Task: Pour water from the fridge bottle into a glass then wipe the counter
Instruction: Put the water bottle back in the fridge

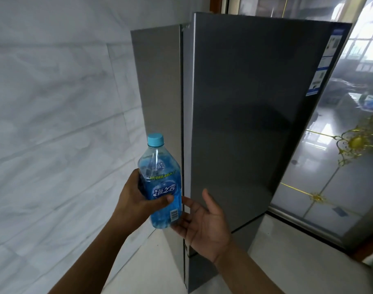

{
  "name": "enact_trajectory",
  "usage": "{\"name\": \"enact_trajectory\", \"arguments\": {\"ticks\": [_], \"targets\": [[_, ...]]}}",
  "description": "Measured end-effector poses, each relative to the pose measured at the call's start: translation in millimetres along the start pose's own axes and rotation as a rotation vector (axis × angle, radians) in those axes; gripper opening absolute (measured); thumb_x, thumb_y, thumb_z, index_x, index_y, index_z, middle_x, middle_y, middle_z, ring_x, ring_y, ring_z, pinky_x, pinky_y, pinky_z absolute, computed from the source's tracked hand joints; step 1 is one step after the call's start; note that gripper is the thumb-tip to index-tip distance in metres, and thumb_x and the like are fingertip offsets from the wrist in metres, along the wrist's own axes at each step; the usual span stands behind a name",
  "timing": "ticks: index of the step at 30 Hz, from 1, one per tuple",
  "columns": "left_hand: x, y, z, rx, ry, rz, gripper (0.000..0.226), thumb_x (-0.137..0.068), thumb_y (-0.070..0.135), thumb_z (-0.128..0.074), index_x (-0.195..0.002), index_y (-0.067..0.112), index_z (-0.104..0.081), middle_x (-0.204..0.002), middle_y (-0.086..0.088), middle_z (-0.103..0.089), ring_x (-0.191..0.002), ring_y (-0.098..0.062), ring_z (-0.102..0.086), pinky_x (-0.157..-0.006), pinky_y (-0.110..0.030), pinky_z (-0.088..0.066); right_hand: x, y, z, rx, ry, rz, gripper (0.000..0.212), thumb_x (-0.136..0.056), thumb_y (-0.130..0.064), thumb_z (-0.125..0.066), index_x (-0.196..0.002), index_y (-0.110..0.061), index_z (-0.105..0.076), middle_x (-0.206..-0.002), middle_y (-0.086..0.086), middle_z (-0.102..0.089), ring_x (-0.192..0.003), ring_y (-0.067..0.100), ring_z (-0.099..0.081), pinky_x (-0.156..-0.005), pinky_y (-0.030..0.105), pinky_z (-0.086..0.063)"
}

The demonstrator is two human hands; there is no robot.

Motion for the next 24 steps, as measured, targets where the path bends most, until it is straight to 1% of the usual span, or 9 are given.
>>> {"name": "enact_trajectory", "arguments": {"ticks": [4, 7, 8, 10, 12, 14, 18, 21, 24], "targets": [[-24, 11, -6, 0.02, 0.025, -0.012, 0.083, -0.049, 0.044, -0.089, -0.122, 0.028, -0.053, -0.112, 0.009, -0.07, -0.102, -0.004, -0.069, -0.072, -0.022, -0.06, -15, -26, -11, 0.165, 0.022, 0.064, 0.061, -0.091, -0.053, -0.056, -0.126, -0.004, -0.064, -0.113, 0.027, -0.065, -0.105, 0.036, -0.062, -0.091, 0.042, -0.052], [-40, 23, -7, 0.062, 0.051, -0.028, 0.077, -0.049, 0.046, -0.089, -0.117, 0.031, -0.054, -0.109, 0.01, -0.071, -0.1, -0.003, -0.07, -0.068, -0.018, -0.059, -22, -46, -24, 0.661, 0.029, 0.292, 0.03, -0.103, -0.033, -0.048, -0.113, -0.011, -0.066, -0.104, 0.014, -0.073, -0.097, 0.024, -0.069, -0.084, 0.034, -0.057], [-44, 29, -7, 0.061, 0.058, -0.039, 0.079, -0.049, 0.047, -0.088, -0.117, 0.03, -0.054, -0.108, 0.011, -0.07, -0.098, -0.001, -0.07, -0.065, -0.016, -0.058, -22, -54, -29, 0.92, 0.024, 0.466, 0.025, -0.104, -0.03, -0.047, -0.109, -0.013, -0.065, -0.102, 0.008, -0.072, -0.094, 0.017, -0.069, -0.079, 0.028, -0.058], [-51, 39, -7, 0.055, 0.068, -0.06, 0.081, -0.048, 0.05, -0.087, -0.118, 0.03, -0.052, -0.108, 0.014, -0.069, -0.094, 0.005, -0.069, -0.062, -0.012, -0.055, -23, -75, -40, 1.456, 0.049, 0.978, 0.02, -0.103, -0.025, -0.05, -0.104, -0.011, -0.064, -0.101, 0.003, -0.066, -0.091, 0.008, -0.064, -0.073, 0.022, -0.055], [-57, 47, -5, 0.066, 0.08, -0.066, 0.08, -0.047, 0.049, -0.087, -0.117, 0.032, -0.053, -0.106, 0.015, -0.069, -0.093, 0.007, -0.068, -0.061, -0.011, -0.054, -28, -94, -51, 1.874, 0.009, 1.447, 0.018, -0.097, -0.018, -0.057, -0.099, -0.003, -0.068, -0.106, 0.012, -0.065, -0.104, 0.019, -0.061, -0.089, 0.032, -0.054], [-62, 52, -1, 0.09, 0.089, -0.059, 0.077, -0.048, 0.045, -0.089, -0.115, 0.032, -0.054, -0.104, 0.015, -0.071, -0.093, 0.004, -0.069, -0.061, -0.012, -0.055, -35, -113, -63, 2.12, -0.029, 1.659, 0.02, -0.091, -0.016, -0.063, -0.101, 0.0, -0.071, -0.117, 0.019, -0.066, -0.123, 0.033, -0.055, -0.111, 0.043, -0.041], [-69, 57, 6, 0.104, 0.121, -0.045, 0.081, -0.047, 0.047, -0.088, -0.118, 0.029, -0.055, -0.108, 0.012, -0.07, -0.093, -0.005, -0.072, -0.067, -0.019, -0.06, -51, -139, -79, 2.535, -0.134, 1.724, 0.028, -0.09, -0.019, -0.059, -0.108, -0.002, -0.071, -0.121, 0.018, -0.067, -0.135, 0.038, -0.045, -0.124, 0.05, -0.014], [-71, 61, 7, 0.09, 0.137, -0.04, 0.088, -0.047, 0.047, -0.087, -0.125, 0.024, -0.053, -0.115, 0.008, -0.069, -0.099, -0.01, -0.07, -0.078, -0.027, -0.06, -56, -152, -84, 2.771, -0.239, 1.707, 0.027, -0.093, -0.022, -0.055, -0.104, -0.005, -0.073, -0.109, 0.016, -0.071, -0.127, 0.037, -0.052, -0.124, 0.051, -0.013], [-70, 64, 9, 0.088, 0.135, -0.04, 0.083, -0.055, 0.037, -0.09, -0.127, 0.021, -0.053, -0.118, 0.005, -0.069, -0.101, -0.013, -0.07, -0.082, -0.031, -0.061, -55, -158, -85, 2.841, -0.325, 1.743, 0.028, -0.094, -0.023, -0.052, -0.102, -0.005, -0.071, -0.102, 0.015, -0.07, -0.115, 0.036, -0.057, -0.123, 0.051, -0.017]]}}
Point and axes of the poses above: each hand's wrist, its own x-axis away from the middle knuckle, its own z-axis out of the back of the hand, y = z × x, the point moved 2 cm from there along -x, towards the middle knuckle
